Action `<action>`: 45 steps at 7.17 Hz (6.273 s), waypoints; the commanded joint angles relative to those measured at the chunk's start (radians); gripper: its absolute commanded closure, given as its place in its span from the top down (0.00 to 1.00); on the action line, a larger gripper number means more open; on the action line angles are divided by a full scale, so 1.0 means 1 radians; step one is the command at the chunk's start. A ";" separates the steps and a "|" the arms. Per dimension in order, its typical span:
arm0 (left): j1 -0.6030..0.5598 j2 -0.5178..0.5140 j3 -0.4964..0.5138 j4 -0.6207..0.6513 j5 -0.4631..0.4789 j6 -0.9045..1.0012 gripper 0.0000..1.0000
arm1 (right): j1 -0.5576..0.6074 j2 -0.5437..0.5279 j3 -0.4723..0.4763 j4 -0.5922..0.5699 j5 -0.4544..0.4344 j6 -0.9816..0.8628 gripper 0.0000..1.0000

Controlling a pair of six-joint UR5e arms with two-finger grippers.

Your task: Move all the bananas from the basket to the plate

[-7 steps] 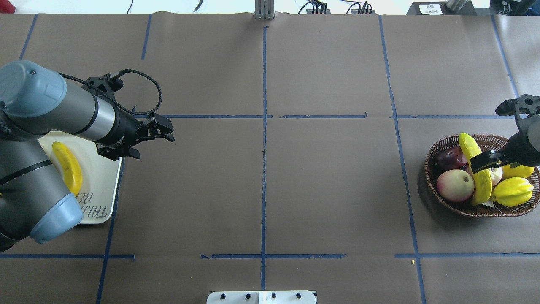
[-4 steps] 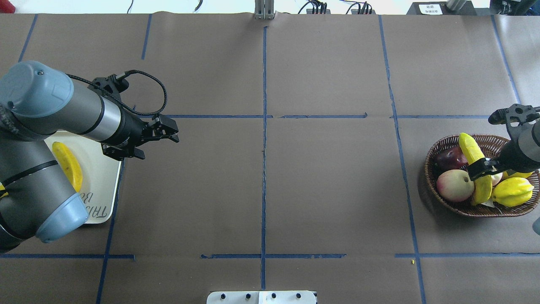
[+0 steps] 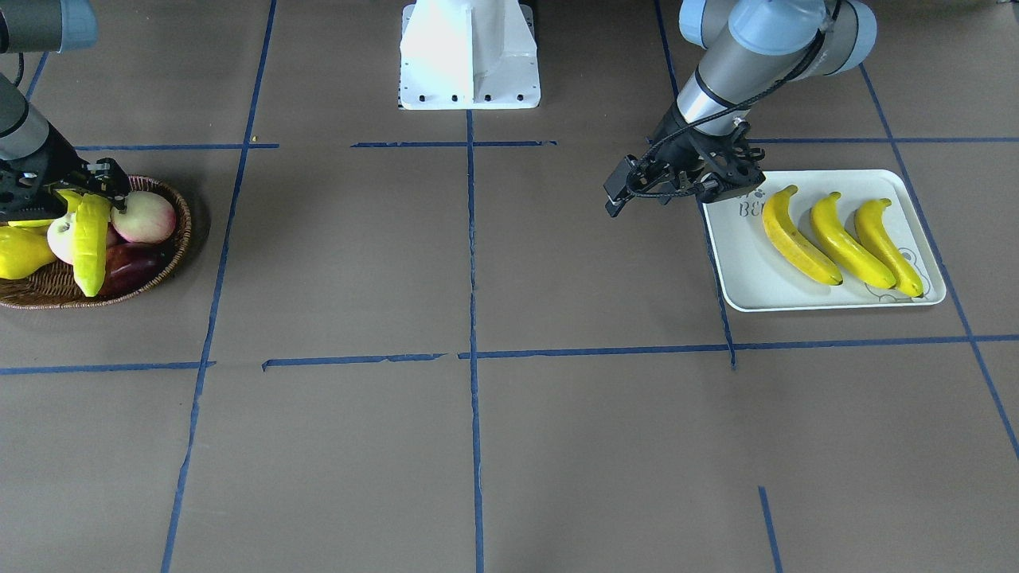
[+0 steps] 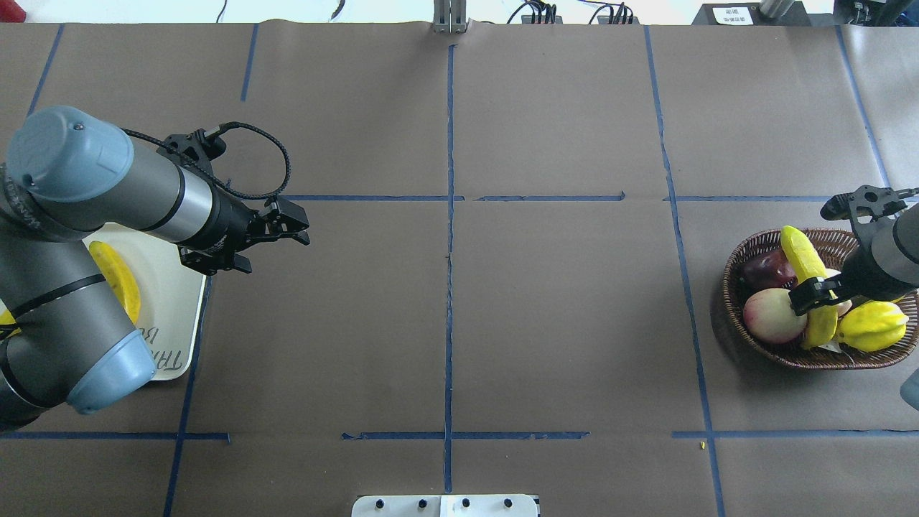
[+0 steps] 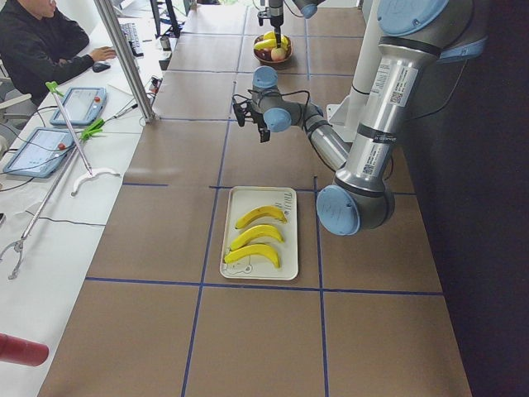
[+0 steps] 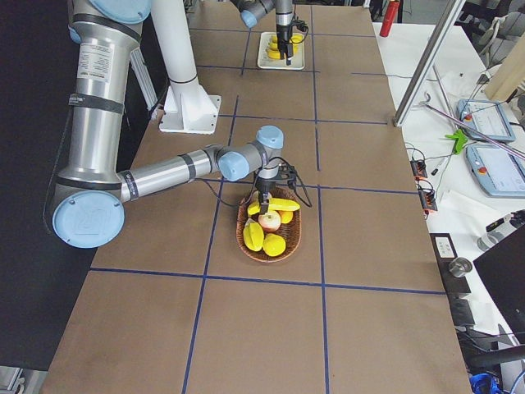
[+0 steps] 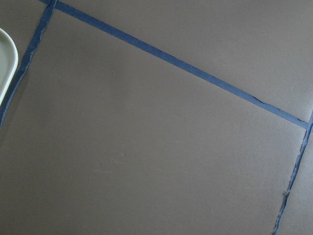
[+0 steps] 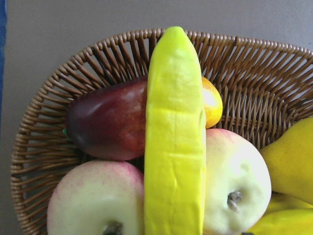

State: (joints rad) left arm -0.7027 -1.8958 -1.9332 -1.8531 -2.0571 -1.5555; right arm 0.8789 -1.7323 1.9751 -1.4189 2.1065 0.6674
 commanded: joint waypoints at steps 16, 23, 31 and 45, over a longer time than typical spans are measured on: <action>0.063 -0.211 0.203 -0.650 0.028 -0.471 0.99 | -0.349 0.318 0.079 0.687 -0.186 0.845 0.00; 0.146 -0.266 0.243 -0.637 0.096 -0.472 0.99 | -0.498 0.529 -0.005 0.611 -0.315 0.845 0.00; 0.166 -0.273 0.237 -0.638 0.100 -0.448 0.00 | -0.502 0.545 0.007 0.584 -0.319 0.859 1.00; -0.074 0.208 0.129 -0.071 0.150 0.100 0.00 | -0.098 0.488 0.235 -0.121 -0.080 0.491 1.00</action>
State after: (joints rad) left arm -0.7827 -1.7064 -1.8131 -1.9252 -1.9147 -1.4536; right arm 0.7440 -1.2316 2.2152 -1.5075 2.0187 1.2324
